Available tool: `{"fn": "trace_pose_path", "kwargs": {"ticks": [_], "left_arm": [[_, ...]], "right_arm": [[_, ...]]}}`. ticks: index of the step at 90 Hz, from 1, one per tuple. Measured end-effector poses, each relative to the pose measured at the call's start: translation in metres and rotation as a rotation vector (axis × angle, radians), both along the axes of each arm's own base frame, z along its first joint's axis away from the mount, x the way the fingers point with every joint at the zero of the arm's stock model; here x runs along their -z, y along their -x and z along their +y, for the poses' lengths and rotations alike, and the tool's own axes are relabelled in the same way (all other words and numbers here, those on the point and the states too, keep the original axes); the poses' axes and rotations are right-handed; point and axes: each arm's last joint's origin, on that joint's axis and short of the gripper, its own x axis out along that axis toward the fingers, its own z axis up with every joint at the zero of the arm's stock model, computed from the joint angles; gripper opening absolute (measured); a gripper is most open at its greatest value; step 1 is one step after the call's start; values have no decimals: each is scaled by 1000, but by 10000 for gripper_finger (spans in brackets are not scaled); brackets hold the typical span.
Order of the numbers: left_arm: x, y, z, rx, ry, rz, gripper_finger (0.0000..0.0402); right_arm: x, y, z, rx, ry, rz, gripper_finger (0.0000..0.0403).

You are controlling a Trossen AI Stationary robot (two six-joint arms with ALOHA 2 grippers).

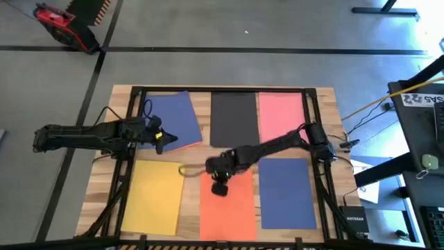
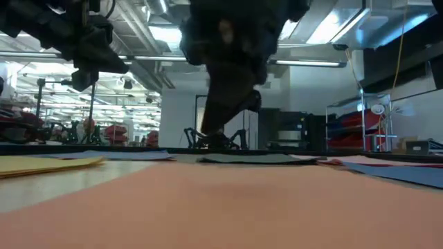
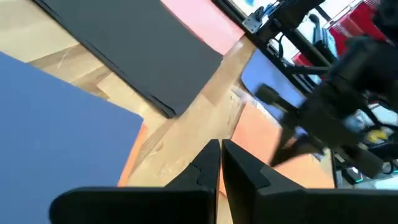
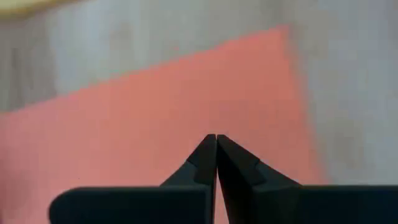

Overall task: Organize paper
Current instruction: Stack the blue paper on top of the other blue paper

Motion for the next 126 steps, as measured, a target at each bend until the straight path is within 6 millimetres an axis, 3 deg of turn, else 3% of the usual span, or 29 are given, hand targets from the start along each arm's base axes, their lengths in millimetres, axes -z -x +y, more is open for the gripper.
{"fn": "trace_pose_path", "kwargs": {"ticks": [15,30,126], "left_arm": [[3,1,0,3,6,33,0],[3,1,0,3,6,32,0],[4,2,-1,21,9,49,0]], "right_arm": [[11,9,28,-21,-9,60,0],[31,12,38,1,-15,135,0],[36,4,24,43,-10,124,0]]}}
